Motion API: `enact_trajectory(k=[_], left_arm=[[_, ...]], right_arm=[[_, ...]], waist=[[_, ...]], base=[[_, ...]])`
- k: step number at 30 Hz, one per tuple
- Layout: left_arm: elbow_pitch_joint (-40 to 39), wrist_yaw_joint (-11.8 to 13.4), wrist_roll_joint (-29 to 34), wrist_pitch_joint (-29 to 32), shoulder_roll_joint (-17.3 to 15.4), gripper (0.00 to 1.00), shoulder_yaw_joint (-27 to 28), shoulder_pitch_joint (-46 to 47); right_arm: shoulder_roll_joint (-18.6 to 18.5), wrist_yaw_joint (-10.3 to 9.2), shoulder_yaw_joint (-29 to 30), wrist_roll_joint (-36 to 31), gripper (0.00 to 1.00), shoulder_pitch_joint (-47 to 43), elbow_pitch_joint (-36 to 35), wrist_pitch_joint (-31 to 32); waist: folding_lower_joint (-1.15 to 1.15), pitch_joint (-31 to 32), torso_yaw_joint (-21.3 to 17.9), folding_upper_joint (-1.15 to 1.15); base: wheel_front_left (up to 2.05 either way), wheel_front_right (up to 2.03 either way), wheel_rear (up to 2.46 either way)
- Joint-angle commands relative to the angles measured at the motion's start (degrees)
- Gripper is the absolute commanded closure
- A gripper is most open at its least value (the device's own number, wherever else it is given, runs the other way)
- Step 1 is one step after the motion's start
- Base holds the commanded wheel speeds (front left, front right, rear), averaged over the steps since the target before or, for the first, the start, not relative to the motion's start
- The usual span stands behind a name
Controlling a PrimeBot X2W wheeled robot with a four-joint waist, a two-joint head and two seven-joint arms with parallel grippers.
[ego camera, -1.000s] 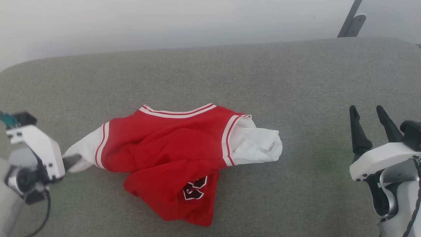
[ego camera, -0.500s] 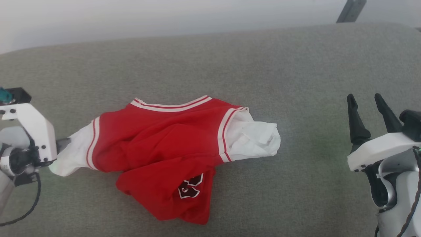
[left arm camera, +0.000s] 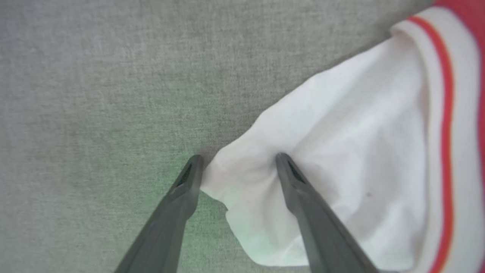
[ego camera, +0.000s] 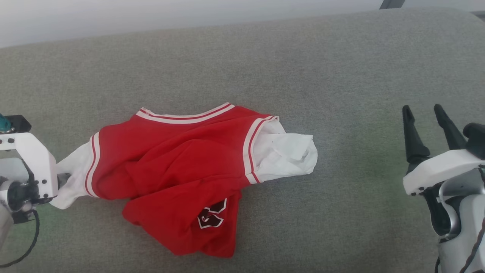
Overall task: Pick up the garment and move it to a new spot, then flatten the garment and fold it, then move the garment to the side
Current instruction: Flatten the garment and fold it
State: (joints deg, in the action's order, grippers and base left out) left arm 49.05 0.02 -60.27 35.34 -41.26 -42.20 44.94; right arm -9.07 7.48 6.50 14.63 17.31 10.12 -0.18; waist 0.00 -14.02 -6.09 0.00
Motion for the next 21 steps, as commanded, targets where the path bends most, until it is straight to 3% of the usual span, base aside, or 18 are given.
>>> enact_trajectory(k=[1, 2, 3, 4, 9, 21], left_arm=[[1.1, -0.4, -0.2, -0.1, 0.9, 0.0, -0.3, -0.2], [1.6, -0.7, 0.0, -0.5, 1.3, 0.0, -0.5, -0.2], [1.8, -1.4, 0.5, -1.3, 1.6, 0.62, -0.8, 0.0], [2.8, -2.3, 0.4, -1.6, 2.5, 1.0, -1.1, 0.1], [4.4, -4.2, 1.0, -3.7, 4.1, 1.0, -1.4, 1.6], [6.2, -5.9, 2.4, -6.6, 9.5, 1.0, -2.8, 7.4]], right_arm=[[-0.1, 0.02, -0.3, 0.2, 0.0, 0.6, -0.2, 0.3], [-0.2, 0.02, -0.5, 0.3, 0.0, 0.6, -0.3, 0.7], [-0.2, 0.02, -0.9, 0.6, 0.0, 0.6, -0.3, 1.2], [-0.4, 0.02, -1.9, 1.2, 0.0, 0.7, -0.4, 2.4], [-1.1, 0.02, -5.7, 4.0, 0.0, 1.7, 0.1, 8.3], [-3.5, 0.02, -16.2, 12.2, 0.0, 7.9, 4.8, 30.4]], waist=[[0.0, -0.1, 0.1, 0.0], [0.0, -0.1, 0.3, 0.0], [0.0, -0.1, 0.4, 0.0], [0.0, -0.1, 0.9, 0.0], [0.0, -0.3, 2.5, 0.0], [0.0, -2.8, 7.5, 0.0]], base=[[0.0, 0.0, 0.0], [0.0, 0.0, 0.0], [0.0, 0.0, 0.0], [0.0, 0.0, 0.0], [0.0, 0.0, 0.0], [0.0, 0.0, 0.0]])
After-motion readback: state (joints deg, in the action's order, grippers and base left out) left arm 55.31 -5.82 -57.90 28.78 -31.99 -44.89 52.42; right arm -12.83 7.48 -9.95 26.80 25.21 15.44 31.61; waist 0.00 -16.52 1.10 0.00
